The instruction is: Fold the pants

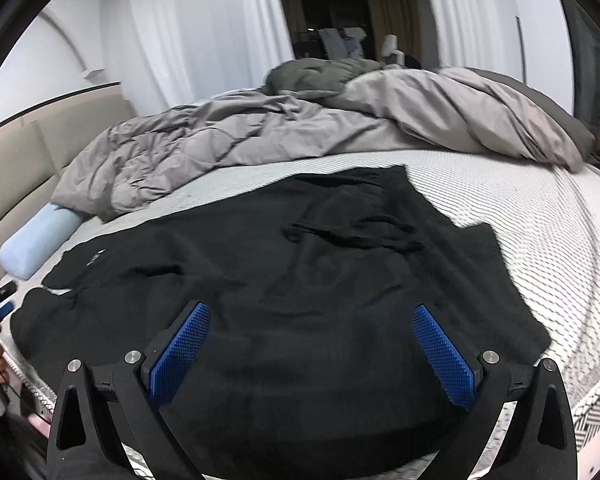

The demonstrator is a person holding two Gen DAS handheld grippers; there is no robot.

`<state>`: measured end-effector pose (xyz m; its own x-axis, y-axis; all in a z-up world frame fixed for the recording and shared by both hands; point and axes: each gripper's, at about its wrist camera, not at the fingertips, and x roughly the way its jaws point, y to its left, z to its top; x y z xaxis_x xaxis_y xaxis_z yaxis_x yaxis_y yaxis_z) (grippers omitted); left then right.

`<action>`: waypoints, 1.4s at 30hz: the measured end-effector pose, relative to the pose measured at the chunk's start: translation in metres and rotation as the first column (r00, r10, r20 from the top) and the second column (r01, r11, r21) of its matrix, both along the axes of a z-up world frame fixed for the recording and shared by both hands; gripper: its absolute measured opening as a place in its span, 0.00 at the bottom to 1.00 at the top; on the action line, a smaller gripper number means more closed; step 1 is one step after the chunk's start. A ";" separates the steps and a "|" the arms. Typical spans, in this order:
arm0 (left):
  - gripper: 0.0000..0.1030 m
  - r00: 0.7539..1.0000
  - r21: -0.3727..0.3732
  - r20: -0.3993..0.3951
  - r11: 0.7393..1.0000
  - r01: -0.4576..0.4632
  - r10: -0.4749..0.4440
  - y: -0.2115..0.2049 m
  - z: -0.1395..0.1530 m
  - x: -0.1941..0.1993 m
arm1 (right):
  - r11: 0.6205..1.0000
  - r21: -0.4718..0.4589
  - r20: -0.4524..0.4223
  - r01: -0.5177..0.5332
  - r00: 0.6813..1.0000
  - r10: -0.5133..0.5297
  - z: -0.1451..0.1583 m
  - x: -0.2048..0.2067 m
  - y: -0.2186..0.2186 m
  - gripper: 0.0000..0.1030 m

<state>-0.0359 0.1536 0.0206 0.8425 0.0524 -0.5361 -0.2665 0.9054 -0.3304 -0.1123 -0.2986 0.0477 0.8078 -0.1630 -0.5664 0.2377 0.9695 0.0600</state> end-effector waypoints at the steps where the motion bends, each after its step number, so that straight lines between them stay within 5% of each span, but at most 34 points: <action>1: 0.99 1.000 -0.004 0.000 1.000 -0.019 0.019 0.013 -0.002 -0.006 | 1.000 0.004 0.000 0.015 1.000 -0.015 -0.001 -0.003 -0.006 1.00; 9: 0.99 0.991 -0.085 -0.082 0.990 -0.111 0.104 0.101 -0.038 -0.045 | 0.995 0.007 0.000 0.101 0.995 -0.101 -0.002 -0.012 -0.034 1.00; 14: 0.98 0.995 -0.327 -0.096 0.944 -0.043 0.012 0.133 -0.067 -0.057 | 0.994 0.004 -0.013 0.107 0.994 -0.107 -0.003 -0.008 -0.032 1.00; 17: 0.94 0.995 -0.404 -0.098 0.914 -0.027 -0.014 0.141 -0.079 -0.055 | 0.996 -0.013 -0.015 0.090 0.996 -0.090 -0.003 -0.004 -0.025 1.00; 25: 0.81 0.997 -0.374 -0.083 0.927 -0.024 -0.008 0.127 -0.074 -0.038 | 0.997 -0.034 -0.008 0.067 0.998 -0.068 0.001 -0.005 -0.016 1.00; 32: 0.81 0.992 -0.472 -0.123 0.881 -0.030 -0.033 0.130 -0.091 0.001 | 0.997 0.006 0.005 0.071 0.997 -0.072 0.004 -0.010 -0.025 1.00; 34: 0.74 0.994 -0.481 -0.110 0.876 -0.046 -0.009 0.131 -0.089 0.013 | 0.994 0.030 0.017 0.102 0.995 -0.102 0.006 -0.013 -0.039 1.00; 37: 0.34 0.994 -0.474 -0.100 0.876 -0.083 0.041 0.129 -0.084 0.032 | 0.971 0.170 0.051 0.169 0.982 -0.179 0.009 -0.030 -0.079 1.00; 39: 0.06 0.992 -0.418 -0.094 0.901 -0.114 0.081 0.123 -0.077 0.039 | 0.941 0.279 0.057 0.191 0.975 -0.214 0.007 -0.043 -0.104 1.00; 42: 0.02 0.990 -0.372 -0.048 0.918 -0.141 0.132 0.119 -0.064 0.033 | 0.868 0.445 0.029 0.221 0.965 -0.261 -0.004 -0.063 -0.137 1.00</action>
